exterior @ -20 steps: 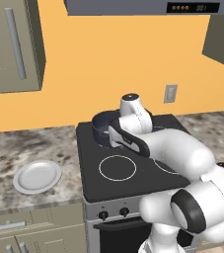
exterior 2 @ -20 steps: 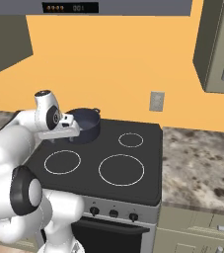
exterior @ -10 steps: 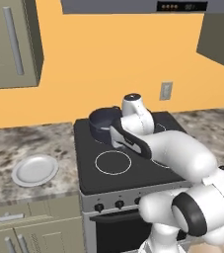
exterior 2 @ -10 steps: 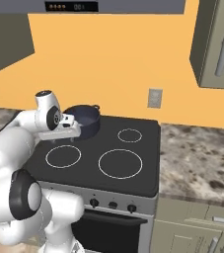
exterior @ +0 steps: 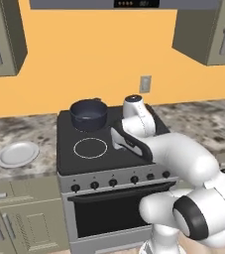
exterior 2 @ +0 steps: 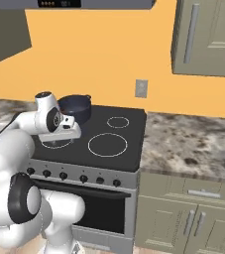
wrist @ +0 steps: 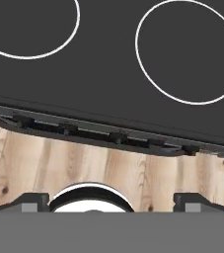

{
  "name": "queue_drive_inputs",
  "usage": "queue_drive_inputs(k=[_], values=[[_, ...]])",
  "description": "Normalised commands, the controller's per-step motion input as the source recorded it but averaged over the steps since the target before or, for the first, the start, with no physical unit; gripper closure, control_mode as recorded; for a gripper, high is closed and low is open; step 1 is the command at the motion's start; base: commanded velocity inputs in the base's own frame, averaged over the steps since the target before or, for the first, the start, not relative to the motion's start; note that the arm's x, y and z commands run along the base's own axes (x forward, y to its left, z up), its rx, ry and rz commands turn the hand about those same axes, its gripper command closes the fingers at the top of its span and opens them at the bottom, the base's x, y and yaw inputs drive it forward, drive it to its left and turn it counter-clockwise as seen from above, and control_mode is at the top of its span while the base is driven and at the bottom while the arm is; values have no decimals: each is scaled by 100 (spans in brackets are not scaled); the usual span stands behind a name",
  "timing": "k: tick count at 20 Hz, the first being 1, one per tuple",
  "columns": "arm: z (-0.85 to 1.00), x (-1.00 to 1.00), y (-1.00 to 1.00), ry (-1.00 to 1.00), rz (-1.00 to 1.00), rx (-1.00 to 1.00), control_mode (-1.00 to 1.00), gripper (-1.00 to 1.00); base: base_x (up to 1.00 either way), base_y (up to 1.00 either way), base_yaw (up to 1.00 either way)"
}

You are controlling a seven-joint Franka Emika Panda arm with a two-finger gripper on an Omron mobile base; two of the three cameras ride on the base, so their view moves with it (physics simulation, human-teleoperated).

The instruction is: Retrieve the frozen meat and place it in the pot on a burner. Then turn the burner on.

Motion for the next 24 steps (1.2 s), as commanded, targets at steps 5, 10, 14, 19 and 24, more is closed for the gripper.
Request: queue_drive_inputs(k=[5,10,14,19,24], values=[[0,0,0,0,0,0,100,-100,-34,-83,0],[0,0,0,0,0,0,100,-100,-11,-66,0],[0,0,0,0,0,0,100,-100,7,-3,0],[0,0,0,0,0,0,100,-100,5,0,0],[-3,0,8,-2,-1,0,-100,-100,0,0,0]])
